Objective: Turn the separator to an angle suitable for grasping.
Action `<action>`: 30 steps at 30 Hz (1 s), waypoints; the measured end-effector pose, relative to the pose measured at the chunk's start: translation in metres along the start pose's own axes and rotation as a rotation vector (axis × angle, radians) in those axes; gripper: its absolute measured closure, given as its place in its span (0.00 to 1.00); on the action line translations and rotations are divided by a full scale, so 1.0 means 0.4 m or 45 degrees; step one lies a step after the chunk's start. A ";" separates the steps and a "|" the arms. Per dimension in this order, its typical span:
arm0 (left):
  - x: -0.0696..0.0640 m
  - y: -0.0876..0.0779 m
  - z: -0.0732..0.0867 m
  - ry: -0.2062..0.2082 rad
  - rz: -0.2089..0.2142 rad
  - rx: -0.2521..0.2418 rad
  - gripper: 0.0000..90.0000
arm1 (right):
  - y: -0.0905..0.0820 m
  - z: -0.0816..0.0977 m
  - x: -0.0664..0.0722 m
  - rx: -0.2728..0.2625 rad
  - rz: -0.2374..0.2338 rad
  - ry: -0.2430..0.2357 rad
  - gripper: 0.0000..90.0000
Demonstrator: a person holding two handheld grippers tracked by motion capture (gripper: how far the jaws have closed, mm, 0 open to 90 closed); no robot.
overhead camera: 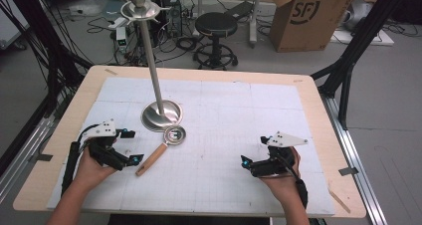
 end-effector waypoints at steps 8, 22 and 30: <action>-0.028 0.047 0.000 0.031 -0.004 0.100 0.02 | 0.006 0.006 -0.002 0.027 0.011 -0.014 0.00; -0.041 0.093 0.025 0.072 -0.055 0.261 0.20 | 0.012 0.012 -0.001 0.053 0.018 -0.017 0.00; -0.046 0.100 0.033 0.101 -0.053 0.311 0.39 | 0.016 0.015 -0.001 0.068 0.022 -0.021 0.00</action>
Point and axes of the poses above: each handheld gripper's, and its own axes: y roughly forward along the jaws, z roughly out of its underside, x roughly to its left, the point moved 4 cm from there along y, roughly forward along the jaws, and after that the axes turned 7 degrees about -z, right-handed, at the moved point
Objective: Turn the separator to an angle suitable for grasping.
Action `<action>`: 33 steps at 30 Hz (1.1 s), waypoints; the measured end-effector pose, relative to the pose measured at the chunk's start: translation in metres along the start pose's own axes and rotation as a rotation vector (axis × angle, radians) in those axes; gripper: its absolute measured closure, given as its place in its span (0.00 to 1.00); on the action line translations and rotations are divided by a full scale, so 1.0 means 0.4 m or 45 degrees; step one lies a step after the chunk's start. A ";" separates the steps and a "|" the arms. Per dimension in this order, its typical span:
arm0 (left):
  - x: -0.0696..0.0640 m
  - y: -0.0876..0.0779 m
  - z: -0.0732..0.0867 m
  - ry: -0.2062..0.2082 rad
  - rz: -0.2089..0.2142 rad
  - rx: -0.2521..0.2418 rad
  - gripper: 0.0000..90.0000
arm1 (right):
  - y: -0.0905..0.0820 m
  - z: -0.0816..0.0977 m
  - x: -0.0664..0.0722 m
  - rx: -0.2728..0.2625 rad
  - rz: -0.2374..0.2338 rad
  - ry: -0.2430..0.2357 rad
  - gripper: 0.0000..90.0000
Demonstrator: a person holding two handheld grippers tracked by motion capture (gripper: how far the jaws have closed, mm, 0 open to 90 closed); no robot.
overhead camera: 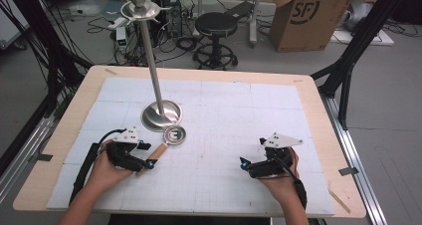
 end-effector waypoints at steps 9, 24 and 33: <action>-0.006 0.010 0.003 0.031 -0.026 0.036 0.51 | 0.005 0.002 0.002 0.016 -0.001 -0.005 0.00; -0.033 0.020 -0.012 0.106 -0.083 0.073 0.59 | 0.009 0.004 0.002 0.031 0.010 -0.015 0.00; -0.035 0.020 -0.017 0.108 -0.094 0.105 0.60 | 0.009 0.005 0.002 0.036 0.013 -0.024 0.00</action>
Point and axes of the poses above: each handheld gripper's, and its own axes: y roughly forward along the jaws, z roughly out of its underside, x roughly to its left, the point moved 4 cm from there along y, roughly forward along the jaws, and after that the axes turned 7 degrees about -z, right-handed, at the moved point
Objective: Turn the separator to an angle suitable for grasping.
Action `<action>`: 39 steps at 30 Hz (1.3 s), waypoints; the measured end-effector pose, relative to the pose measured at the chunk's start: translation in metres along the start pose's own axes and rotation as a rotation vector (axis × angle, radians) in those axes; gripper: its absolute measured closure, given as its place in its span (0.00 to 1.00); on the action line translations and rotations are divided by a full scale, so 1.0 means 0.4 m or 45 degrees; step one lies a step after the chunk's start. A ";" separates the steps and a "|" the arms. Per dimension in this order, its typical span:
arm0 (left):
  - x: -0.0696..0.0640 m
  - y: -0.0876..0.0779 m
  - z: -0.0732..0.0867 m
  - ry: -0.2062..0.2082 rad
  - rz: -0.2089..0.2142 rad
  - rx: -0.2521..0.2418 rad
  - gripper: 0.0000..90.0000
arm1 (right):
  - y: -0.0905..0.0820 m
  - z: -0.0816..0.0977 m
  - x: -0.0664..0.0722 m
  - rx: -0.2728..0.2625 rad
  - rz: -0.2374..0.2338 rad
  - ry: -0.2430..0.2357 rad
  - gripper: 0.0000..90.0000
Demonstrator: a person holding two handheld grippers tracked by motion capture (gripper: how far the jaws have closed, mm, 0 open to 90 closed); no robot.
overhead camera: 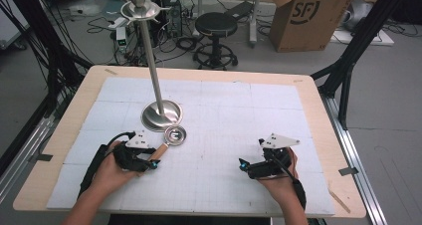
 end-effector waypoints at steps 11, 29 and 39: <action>0.006 -0.005 0.003 0.029 0.052 -0.005 0.77 | -0.001 0.000 0.001 -0.005 -0.005 0.008 0.00; 0.005 -0.004 0.000 0.056 -0.017 -0.003 0.61 | 0.000 0.001 -0.001 -0.001 -0.004 0.002 0.00; 0.003 0.010 -0.036 0.068 0.010 0.164 0.69 | 0.002 0.000 0.002 0.005 -0.003 0.006 0.00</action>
Point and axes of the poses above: each handheld gripper's, and its own axes: y roughly forward along the jaws, z roughly out of its underside, x roughly to its left, the point moved 4 cm from there along y, roughly forward along the jaws, and after that the axes turned 7 degrees about -z, right-handed, at the moved point
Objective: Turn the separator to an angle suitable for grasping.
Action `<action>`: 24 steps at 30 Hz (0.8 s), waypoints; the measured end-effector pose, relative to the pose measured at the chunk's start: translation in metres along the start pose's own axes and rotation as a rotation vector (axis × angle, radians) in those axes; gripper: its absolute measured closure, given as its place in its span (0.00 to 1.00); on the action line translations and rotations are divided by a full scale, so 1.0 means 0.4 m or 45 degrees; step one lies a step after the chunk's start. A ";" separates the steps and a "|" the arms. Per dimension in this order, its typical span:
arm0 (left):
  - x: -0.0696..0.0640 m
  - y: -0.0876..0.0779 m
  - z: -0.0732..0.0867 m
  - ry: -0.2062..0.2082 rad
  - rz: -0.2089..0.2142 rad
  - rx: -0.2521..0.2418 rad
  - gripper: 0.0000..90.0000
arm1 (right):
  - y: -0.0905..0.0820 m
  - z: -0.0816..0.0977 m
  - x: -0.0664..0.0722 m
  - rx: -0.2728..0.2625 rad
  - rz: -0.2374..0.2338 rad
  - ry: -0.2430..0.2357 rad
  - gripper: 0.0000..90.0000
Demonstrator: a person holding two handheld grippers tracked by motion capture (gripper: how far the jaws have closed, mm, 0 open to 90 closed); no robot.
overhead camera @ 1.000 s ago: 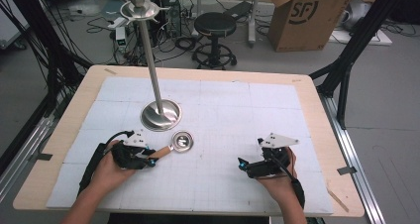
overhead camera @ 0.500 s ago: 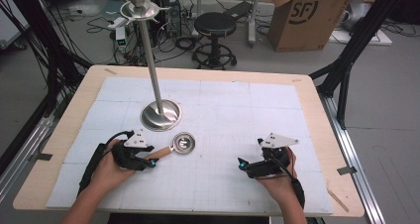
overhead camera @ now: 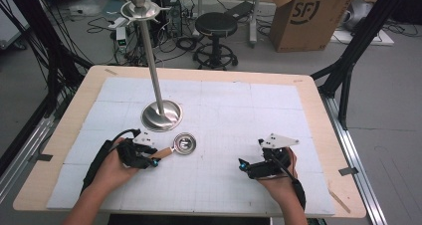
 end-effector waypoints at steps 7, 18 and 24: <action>0.010 0.004 -0.012 -0.036 0.044 0.069 0.74 | -0.004 0.000 -0.003 -0.010 0.001 0.012 0.00; 0.011 0.001 -0.010 -0.027 0.061 0.052 0.75 | -0.005 0.001 -0.005 -0.010 0.000 0.013 0.00; -0.007 -0.006 -0.030 -0.019 0.161 -0.038 0.78 | -0.005 0.001 -0.006 -0.008 -0.001 0.016 0.00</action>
Point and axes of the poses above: each handheld gripper's, and its own axes: y roughly forward along the jaws, z roughly out of its underside, x roughly to its left, the point moved 4 cm from there along y, roughly forward along the jaws, and after that the axes turned 7 degrees about -z, right-handed, at the moved point
